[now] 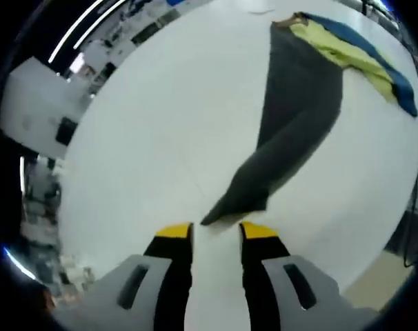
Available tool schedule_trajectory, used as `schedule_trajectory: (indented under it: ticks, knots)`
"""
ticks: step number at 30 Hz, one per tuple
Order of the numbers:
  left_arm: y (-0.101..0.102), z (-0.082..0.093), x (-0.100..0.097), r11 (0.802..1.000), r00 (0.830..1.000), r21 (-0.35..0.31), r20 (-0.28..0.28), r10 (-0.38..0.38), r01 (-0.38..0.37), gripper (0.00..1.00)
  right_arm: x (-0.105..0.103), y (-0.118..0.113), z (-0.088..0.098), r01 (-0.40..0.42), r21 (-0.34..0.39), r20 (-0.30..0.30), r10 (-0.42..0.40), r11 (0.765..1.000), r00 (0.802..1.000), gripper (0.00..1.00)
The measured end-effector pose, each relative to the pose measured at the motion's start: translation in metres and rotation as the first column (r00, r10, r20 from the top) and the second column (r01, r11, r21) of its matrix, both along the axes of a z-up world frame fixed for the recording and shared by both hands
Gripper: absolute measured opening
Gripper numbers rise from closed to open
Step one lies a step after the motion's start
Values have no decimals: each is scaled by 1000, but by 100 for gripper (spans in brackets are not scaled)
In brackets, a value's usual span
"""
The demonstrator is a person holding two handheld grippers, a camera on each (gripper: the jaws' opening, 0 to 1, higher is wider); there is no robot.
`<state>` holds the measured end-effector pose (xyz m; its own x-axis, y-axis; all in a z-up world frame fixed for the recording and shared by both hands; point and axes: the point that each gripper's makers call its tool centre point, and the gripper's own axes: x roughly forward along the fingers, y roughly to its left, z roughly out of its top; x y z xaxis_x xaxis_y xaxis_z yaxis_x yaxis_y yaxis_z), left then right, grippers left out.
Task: Fold the garment on the visible template until the final outline fits inside the template.
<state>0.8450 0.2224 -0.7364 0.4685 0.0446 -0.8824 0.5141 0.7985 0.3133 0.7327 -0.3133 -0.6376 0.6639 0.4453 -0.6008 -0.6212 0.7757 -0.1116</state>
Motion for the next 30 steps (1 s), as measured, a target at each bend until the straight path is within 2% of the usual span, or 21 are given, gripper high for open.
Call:
schedule_trajectory:
  ticks: [2, 3, 5, 10, 13, 16, 22, 24, 27, 30]
  knots:
    - [-1, 0, 4, 1000, 1000, -12, 26, 17, -16, 20, 0, 4, 0, -10, 5, 0, 10, 1000, 1000, 100]
    - [-2, -4, 2, 999, 999, -28, 9, 37, -37, 20, 0, 5, 0, -15, 6, 0, 15, 1000, 1000, 100]
    - [-10, -12, -3, 997, 999, -73, -31, 32, -34, 14, 0, 8, 0, -23, 6, 2, 23, 1000, 1000, 100]
    - [-19, -24, -3, 996, 998, -89, -54, 12, -17, 12, -1, 5, 2, -13, 7, 8, 13, 1000, 1000, 100]
    - [-27, -31, -4, 991, 997, -127, -75, 20, -30, 11, -3, 1, 0, -4, 0, 3, 4, 1000, 1000, 100]
    - [-27, -37, -3, 992, 996, -122, -86, 25, -36, 14, -5, -1, -1, 1, -2, -1, -1, 1000, 1000, 100]
    - [-26, -44, 3, 993, 995, -112, -93, 26, -37, 12, -7, -3, -4, 10, 0, -7, -10, 1000, 1000, 100]
    - [-24, -46, 2, 991, 993, -114, -108, 50, -62, 10, -7, -4, -4, 11, -2, -8, -11, 1000, 1000, 100]
    - [-23, -46, 5, 992, 994, -109, -94, 48, -58, 8, -7, -6, -3, 22, 2, -3, -22, 1000, 1000, 100]
    - [-27, -50, 4, 993, 993, -107, -116, 35, -48, 4, -7, -9, -4, 29, 0, -4, -29, 1000, 1000, 100]
